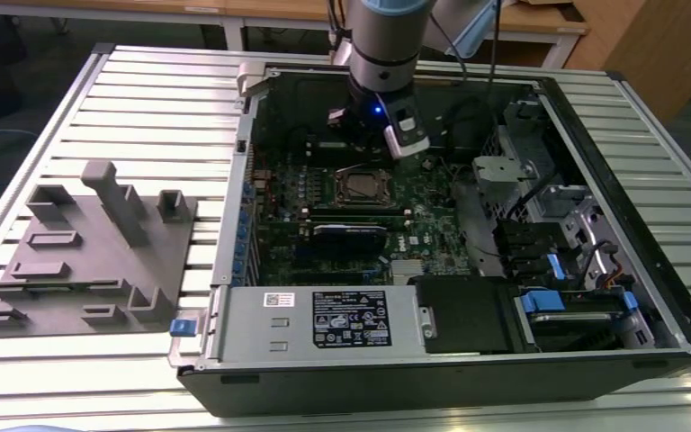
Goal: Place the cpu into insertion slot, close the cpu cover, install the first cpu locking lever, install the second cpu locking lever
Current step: 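Install the first cpu locking lever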
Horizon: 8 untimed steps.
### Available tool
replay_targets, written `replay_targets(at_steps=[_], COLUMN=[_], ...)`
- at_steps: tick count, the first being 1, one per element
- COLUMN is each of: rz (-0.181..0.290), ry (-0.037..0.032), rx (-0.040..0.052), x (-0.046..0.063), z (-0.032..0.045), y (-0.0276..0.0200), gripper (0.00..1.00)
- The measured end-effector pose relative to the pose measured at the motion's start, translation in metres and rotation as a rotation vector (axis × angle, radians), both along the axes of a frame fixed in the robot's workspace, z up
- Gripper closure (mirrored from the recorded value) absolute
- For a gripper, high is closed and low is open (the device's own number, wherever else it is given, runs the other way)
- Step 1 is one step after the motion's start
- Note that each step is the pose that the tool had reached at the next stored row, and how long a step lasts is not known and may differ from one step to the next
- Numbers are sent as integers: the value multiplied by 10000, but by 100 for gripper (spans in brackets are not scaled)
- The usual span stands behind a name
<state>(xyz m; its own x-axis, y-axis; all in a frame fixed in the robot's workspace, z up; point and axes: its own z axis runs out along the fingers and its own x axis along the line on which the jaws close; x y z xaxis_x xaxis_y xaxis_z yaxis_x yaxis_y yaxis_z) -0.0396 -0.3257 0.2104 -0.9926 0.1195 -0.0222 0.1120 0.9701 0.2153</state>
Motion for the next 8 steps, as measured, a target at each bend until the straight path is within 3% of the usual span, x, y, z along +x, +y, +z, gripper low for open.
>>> replay_targets(at_steps=[8], rz=[-696], ry=[3], rx=[-4], x=[0], z=[-28], y=[-1], gripper=[89])
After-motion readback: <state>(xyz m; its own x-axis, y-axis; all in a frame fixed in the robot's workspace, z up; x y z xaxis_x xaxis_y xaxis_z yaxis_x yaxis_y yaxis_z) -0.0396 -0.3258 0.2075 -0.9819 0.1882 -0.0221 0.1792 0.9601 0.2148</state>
